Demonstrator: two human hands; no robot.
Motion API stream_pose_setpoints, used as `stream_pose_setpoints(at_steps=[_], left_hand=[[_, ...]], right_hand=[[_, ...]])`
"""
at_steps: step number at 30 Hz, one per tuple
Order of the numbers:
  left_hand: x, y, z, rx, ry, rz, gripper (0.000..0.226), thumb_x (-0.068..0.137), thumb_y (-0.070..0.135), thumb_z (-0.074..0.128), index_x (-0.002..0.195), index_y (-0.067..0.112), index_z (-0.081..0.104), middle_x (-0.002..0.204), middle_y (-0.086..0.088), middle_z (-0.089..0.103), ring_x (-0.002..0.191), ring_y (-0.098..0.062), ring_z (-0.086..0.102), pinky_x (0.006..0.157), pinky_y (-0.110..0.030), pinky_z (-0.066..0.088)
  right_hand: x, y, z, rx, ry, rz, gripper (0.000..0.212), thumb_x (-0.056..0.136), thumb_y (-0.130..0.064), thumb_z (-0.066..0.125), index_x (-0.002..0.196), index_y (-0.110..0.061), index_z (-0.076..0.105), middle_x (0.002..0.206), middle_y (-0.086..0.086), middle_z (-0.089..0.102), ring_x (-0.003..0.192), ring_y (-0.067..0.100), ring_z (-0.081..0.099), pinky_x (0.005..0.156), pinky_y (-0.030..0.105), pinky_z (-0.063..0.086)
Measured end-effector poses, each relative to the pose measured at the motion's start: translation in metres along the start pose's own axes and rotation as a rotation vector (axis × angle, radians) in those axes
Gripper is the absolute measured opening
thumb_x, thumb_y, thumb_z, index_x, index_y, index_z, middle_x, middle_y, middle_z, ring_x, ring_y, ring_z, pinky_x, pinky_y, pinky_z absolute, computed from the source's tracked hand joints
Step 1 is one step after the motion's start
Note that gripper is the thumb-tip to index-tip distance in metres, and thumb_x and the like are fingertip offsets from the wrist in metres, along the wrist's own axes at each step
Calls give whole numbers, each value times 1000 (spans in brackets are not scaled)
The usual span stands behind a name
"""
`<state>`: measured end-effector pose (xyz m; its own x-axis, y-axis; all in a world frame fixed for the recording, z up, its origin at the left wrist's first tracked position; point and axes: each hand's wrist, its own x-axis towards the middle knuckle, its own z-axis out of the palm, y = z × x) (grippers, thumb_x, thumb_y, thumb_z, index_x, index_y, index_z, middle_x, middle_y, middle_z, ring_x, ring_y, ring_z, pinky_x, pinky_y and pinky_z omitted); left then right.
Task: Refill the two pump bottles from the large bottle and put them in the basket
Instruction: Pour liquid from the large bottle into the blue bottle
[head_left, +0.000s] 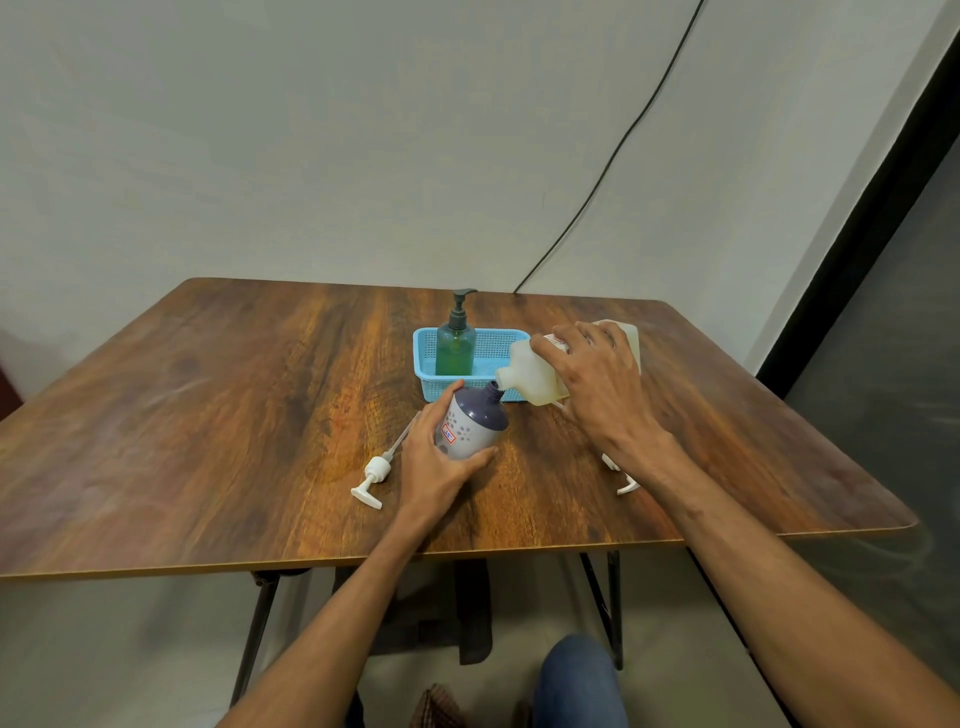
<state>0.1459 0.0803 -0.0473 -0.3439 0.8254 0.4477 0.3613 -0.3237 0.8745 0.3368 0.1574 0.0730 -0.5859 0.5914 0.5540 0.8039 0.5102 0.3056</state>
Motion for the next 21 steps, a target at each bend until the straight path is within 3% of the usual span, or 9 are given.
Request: stream_pose_setpoints(at_steps=[21], left_hand=[[-1, 0, 0, 1, 2, -5, 93, 66, 41, 87, 149, 30, 45, 136, 9, 58, 126, -13, 56, 104, -49, 51]], right_hand=[[0, -1, -2, 16, -2, 3, 75, 59, -27, 95, 125, -21, 59, 119, 13, 66, 107, 37, 61, 95, 53, 45]])
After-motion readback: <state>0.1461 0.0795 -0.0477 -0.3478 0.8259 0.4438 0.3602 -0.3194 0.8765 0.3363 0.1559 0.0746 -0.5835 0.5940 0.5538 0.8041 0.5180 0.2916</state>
